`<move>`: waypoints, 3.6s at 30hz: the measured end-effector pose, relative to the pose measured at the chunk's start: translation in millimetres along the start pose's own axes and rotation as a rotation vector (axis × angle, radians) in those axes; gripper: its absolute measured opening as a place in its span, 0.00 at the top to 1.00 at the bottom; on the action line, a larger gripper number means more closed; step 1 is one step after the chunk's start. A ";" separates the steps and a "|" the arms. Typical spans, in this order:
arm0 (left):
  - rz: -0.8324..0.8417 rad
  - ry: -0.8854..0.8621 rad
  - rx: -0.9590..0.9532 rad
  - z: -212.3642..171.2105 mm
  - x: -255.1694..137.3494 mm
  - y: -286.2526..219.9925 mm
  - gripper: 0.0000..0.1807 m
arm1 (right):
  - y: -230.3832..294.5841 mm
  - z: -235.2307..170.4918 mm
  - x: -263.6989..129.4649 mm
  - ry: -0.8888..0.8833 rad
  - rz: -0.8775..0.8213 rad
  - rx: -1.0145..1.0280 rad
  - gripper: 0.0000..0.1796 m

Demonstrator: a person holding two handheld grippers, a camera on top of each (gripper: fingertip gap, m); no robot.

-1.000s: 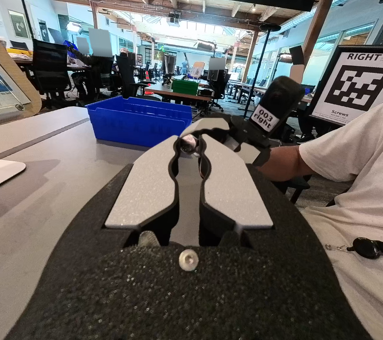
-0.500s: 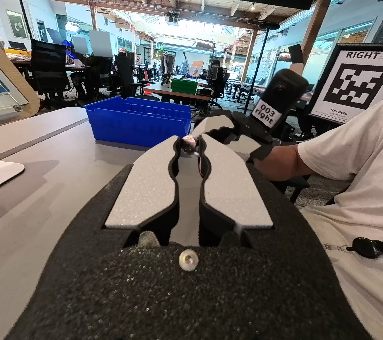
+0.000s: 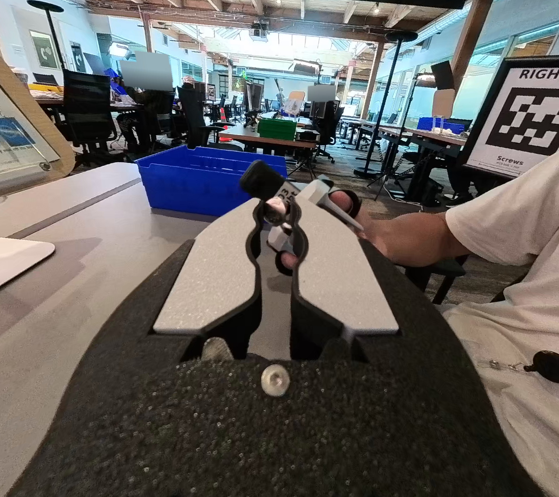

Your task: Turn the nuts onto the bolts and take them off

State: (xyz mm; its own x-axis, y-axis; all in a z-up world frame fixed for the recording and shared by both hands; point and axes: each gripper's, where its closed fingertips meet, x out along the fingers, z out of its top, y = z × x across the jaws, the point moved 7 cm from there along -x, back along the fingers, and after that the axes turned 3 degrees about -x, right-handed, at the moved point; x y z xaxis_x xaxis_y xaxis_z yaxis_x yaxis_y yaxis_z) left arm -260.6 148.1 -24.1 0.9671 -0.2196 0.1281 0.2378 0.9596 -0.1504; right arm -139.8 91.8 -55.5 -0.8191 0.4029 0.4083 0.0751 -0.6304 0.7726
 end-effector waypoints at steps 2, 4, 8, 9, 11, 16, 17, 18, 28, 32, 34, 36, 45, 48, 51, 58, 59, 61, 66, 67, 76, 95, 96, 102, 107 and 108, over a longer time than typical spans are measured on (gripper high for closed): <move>0.008 -0.004 -0.003 0.8 -0.7 1.0 0.91 | 4.1 -0.9 -0.3 0.034 -0.055 -0.142 0.81; 0.016 -0.012 -0.007 2.0 -2.4 2.3 0.91 | 4.2 -6.4 -1.3 0.121 -0.187 -0.360 0.73; 0.012 -0.015 -0.014 2.8 -3.4 2.6 0.91 | 4.1 -15.4 -12.0 0.213 -0.564 -1.070 0.70; 0.009 -0.011 -0.014 2.3 -2.9 2.1 0.91 | 6.0 -17.8 -13.9 0.228 -0.643 -1.252 0.70; 0.006 -0.003 -0.013 1.3 -1.7 1.7 0.91 | 12.6 -25.5 -13.8 0.234 -0.701 -1.468 0.73; -0.004 0.017 -0.014 -1.2 0.9 0.3 0.91 | 19.5 -28.6 -4.9 0.210 -0.714 -1.532 0.74; -0.006 0.021 -0.013 -1.8 1.4 -0.1 0.91 | 20.8 -26.5 -3.4 0.198 -0.716 -1.529 0.75; -0.009 0.026 -0.012 -2.2 2.0 -0.6 0.91 | 21.7 -25.0 -1.2 0.194 -0.711 -1.521 0.74; -0.020 0.029 -0.041 -6.4 9.3 -6.0 0.84 | 26.6 -16.6 -1.5 0.187 -0.643 -1.407 0.90; 0.179 0.035 -0.037 -6.9 3.4 -5.7 0.62 | 22.8 -7.8 -13.4 0.195 -0.726 -1.408 0.90; 0.471 0.064 0.049 -14.3 -5.9 4.7 0.63 | 20.9 -1.8 -22.4 0.185 -0.791 -1.417 0.90; 0.740 0.110 0.171 -23.2 -17.3 11.5 0.64 | 18.8 3.9 -31.5 0.173 -0.852 -1.419 0.90; 1.015 0.113 0.119 -27.8 -36.6 22.5 0.69 | 79.3 105.8 -96.6 -0.047 -1.194 -1.389 0.90; 1.009 0.072 0.078 -22.8 -42.4 23.0 0.70 | 93.8 179.0 -158.0 -0.109 -1.395 -1.287 0.90; 0.995 0.066 0.057 -21.4 -43.2 23.9 0.70 | 59.9 226.8 -225.9 -0.009 -1.601 -1.124 0.90; 0.984 0.111 0.099 -25.5 -36.0 21.3 0.71 | -45.5 244.6 -321.8 0.204 -1.787 -0.669 0.90; 0.982 0.118 0.100 -26.6 -34.9 21.1 0.71 | -53.0 246.1 -326.6 0.213 -1.796 -0.637 0.90; 0.970 0.126 0.095 -28.2 -33.1 21.0 0.71 | -64.9 247.2 -334.5 0.247 -1.810 -0.589 0.90; 0.952 0.141 0.073 -30.6 -32.4 22.3 0.74 | -71.3 236.3 -343.0 0.323 -1.829 -0.464 0.90; 0.949 0.140 0.066 -30.4 -32.3 22.6 0.74 | -69.4 235.0 -343.4 0.327 -1.832 -0.439 0.90; 0.955 0.140 0.042 -31.7 -33.9 24.4 0.72 | 13.0 234.8 -282.6 0.125 -1.857 -0.883 0.77; 0.863 0.246 -0.021 -43.0 -24.0 22.2 0.71 | 3.4 22.4 -68.0 0.028 -0.874 -1.243 0.79; 0.779 0.291 -0.023 -39.2 -20.9 13.9 0.72 | 4.3 20.3 -66.8 0.029 -0.866 -1.262 0.80; 0.614 0.618 0.152 50.7 -89.9 -29.5 0.70 | 2.0 19.9 -67.7 0.050 -0.847 -1.221 0.81; 0.815 1.066 -0.004 44.0 -183.8 37.6 0.73 | 0.4 22.8 -70.8 0.039 -0.836 -1.157 0.81; 0.831 1.120 -0.079 30.8 -196.3 52.0 0.73 | -0.1 22.8 -70.9 0.042 -0.837 -1.155 0.81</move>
State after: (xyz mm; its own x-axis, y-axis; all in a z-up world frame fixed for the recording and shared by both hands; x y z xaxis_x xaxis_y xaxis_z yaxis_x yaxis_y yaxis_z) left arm -440.8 246.5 -26.8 0.3742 0.3437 -0.8613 -0.4654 0.8730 0.1462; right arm -68.8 78.5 -73.4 -0.4078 0.9130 0.0070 -0.9118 -0.4068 -0.0564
